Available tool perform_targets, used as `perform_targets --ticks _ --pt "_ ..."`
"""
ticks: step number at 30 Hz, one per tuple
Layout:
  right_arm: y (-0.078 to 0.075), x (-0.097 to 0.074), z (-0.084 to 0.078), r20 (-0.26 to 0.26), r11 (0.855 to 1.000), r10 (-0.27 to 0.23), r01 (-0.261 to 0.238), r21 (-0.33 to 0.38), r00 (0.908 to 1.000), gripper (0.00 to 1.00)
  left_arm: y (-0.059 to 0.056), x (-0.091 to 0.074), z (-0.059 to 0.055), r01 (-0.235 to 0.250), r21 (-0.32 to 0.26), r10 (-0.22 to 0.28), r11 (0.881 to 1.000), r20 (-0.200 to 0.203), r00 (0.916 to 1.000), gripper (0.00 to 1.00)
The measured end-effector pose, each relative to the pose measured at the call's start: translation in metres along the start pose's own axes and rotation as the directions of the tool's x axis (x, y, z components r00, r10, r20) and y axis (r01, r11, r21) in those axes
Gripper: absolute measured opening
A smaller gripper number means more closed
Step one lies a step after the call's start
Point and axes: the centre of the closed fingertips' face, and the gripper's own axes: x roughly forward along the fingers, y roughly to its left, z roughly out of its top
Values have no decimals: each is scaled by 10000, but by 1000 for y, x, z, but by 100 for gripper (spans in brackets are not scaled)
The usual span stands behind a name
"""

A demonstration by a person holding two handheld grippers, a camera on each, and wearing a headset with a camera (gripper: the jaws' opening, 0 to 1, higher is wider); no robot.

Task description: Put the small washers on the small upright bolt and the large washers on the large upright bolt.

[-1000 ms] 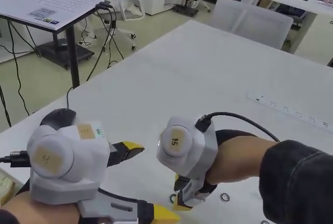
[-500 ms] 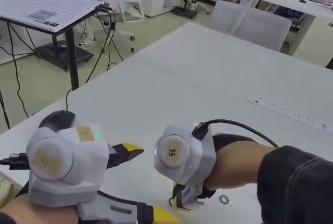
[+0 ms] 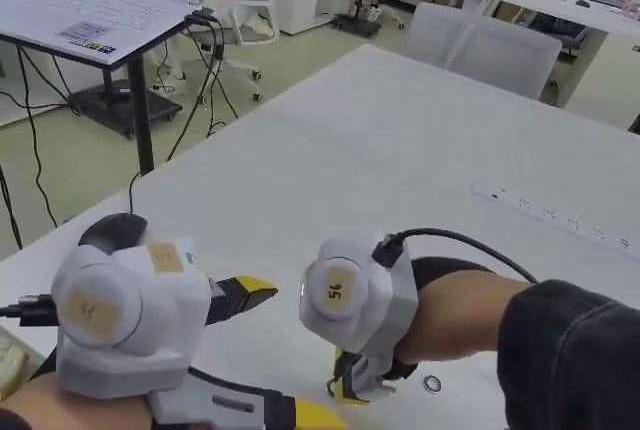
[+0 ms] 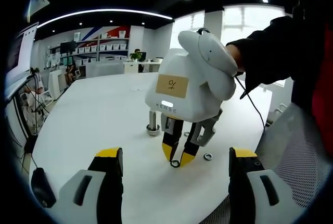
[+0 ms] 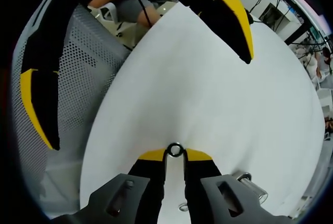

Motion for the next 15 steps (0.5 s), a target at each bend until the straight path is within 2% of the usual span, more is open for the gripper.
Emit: perform_targets --ticks 10,15 --pt "-5 -13 -14 -137 9995 -92 96 293 9999 14 -1 3 1 104 60 -104 9999 -36 9999 84" --pt "-10 -21 -25 -252 9982 -197 211 566 9995 14 -1 6 4 245 128 -245 9996 -52 9997 84"
